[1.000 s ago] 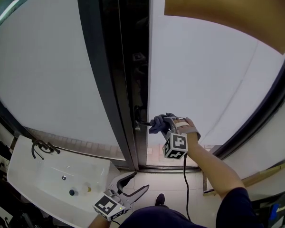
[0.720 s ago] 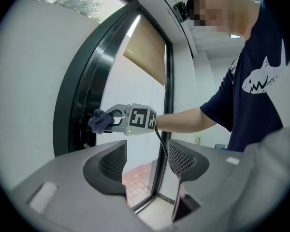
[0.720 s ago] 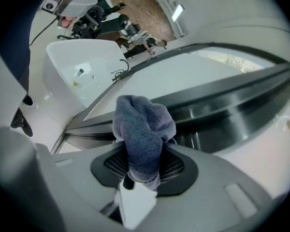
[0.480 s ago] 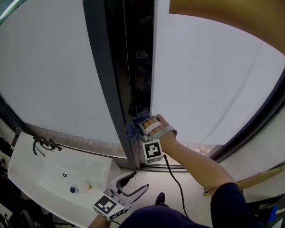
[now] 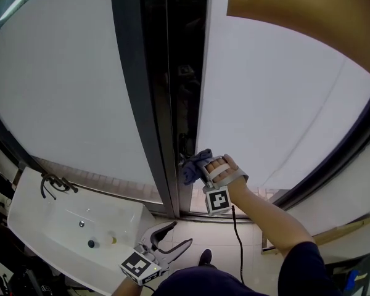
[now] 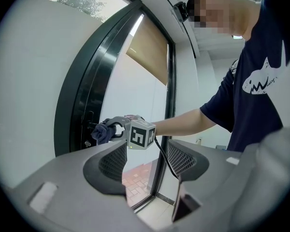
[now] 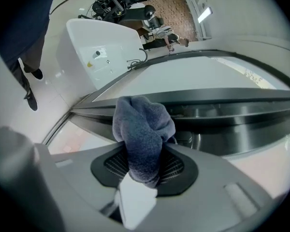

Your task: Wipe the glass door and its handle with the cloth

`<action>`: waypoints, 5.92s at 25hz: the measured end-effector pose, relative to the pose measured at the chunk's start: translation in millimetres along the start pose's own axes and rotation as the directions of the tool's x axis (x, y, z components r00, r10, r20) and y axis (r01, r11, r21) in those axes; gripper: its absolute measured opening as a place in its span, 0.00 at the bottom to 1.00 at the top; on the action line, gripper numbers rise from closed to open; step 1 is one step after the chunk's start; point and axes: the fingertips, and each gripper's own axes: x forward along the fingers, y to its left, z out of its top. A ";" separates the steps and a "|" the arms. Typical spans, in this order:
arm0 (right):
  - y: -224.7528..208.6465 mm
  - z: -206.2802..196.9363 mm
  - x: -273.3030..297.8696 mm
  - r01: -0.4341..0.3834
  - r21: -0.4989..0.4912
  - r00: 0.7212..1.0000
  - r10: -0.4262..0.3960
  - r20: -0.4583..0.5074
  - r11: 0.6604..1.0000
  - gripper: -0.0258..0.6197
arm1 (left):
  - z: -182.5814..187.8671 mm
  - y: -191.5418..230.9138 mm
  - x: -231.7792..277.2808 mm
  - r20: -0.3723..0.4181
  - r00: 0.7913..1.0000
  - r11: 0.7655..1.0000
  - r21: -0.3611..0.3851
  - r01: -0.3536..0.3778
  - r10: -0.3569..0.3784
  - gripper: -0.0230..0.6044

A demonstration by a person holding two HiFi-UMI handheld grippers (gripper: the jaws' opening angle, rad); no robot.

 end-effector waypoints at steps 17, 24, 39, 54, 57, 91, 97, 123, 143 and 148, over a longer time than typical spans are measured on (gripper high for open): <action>57.6 -32.4 6.4 -0.280 0.915 0.958 0.146 0.247 0.290 0.26 | -4.4 2.7 6.6 -0.023 1.000 1.000 0.004 0.012 -0.012 0.45; 18.6 -4.6 57.5 -0.291 0.953 0.957 0.005 0.291 0.088 0.26 | -9.8 8.8 3.3 -0.027 0.999 1.000 -0.011 -0.028 0.027 0.45; -23.4 -3.1 72.0 -0.292 0.931 0.942 -0.235 0.241 -0.218 0.32 | -18.9 21.4 0.5 -0.044 0.997 0.997 -0.036 -0.062 0.060 0.45; 29.4 -36.0 80.6 -0.153 0.988 0.988 -0.012 0.154 0.006 0.24 | -14.1 17.6 17.0 -0.068 0.997 0.999 -0.021 -0.046 0.045 0.45; 43.2 -54.3 73.4 -0.149 0.988 0.989 -0.009 0.149 -0.051 0.24 | -16.1 15.0 14.7 -0.061 0.997 0.999 -0.020 -0.039 0.037 0.45; 47.7 -39.9 85.6 -0.166 0.947 0.986 -0.023 0.166 -0.276 0.25 | -20.7 26.4 0.2 -0.064 0.994 0.995 -0.026 -0.093 0.092 0.45; 106.6 -8.1 98.3 -0.244 0.940 0.952 0.125 0.279 -0.238 0.25 | -17.7 28.3 5.7 -0.055 0.995 0.996 -0.029 -0.082 0.081 0.45; 46.6 -32.9 93.6 -0.268 0.896 0.963 -0.064 0.263 -0.353 0.24 | -18.2 29.0 23.0 -0.079 0.995 0.998 -0.010 -0.059 0.059 0.45; 63.4 1.4 120.8 -0.300 0.734 0.931 -0.018 0.365 -0.610 0.24 | -26.9 33.6 4.5 -0.096 0.990 0.993 -0.031 -0.110 0.107 0.45; 58.8 -8.9 111.9 -0.296 0.734 0.937 -0.038 0.347 -0.611 0.24 | -24.0 31.7 6.5 -0.089 0.991 0.994 -0.030 -0.106 0.103 0.45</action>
